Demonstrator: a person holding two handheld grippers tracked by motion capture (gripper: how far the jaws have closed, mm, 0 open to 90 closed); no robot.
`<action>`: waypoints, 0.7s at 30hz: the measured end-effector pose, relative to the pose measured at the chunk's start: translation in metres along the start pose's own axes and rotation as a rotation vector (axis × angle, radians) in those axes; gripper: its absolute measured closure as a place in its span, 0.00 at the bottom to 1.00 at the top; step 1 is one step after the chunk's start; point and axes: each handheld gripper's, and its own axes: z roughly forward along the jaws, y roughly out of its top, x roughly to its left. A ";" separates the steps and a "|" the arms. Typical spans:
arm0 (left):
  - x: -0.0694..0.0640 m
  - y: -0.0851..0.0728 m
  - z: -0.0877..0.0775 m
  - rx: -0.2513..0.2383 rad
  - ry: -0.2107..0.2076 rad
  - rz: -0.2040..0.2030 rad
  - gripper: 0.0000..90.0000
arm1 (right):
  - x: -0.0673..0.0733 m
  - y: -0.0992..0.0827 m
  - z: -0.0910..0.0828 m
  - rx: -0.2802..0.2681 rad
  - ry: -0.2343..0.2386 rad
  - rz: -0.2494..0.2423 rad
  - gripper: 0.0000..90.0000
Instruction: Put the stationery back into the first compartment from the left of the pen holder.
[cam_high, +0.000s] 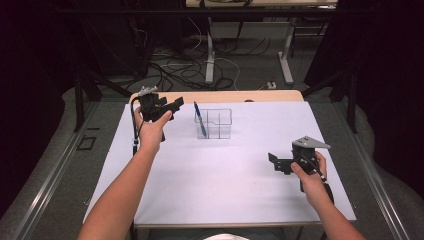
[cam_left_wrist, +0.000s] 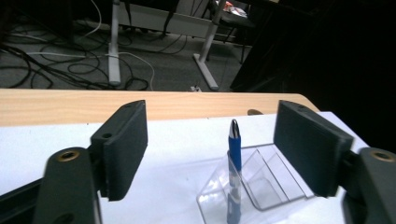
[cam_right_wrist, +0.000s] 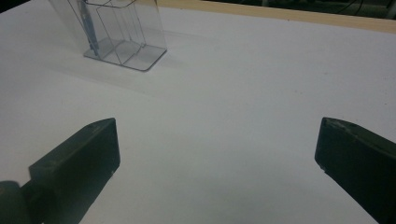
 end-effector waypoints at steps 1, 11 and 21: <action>0.001 0.000 -0.003 -0.003 -0.003 0.007 0.26 | 0.000 0.000 0.000 0.006 0.003 0.007 0.00; 0.001 -0.014 -0.036 -0.015 -0.009 0.064 0.13 | 0.001 -0.001 0.001 0.004 0.007 -0.001 0.00; 0.012 -0.051 -0.066 0.033 -0.085 0.110 0.00 | 0.002 -0.002 0.002 0.014 0.001 -0.004 0.00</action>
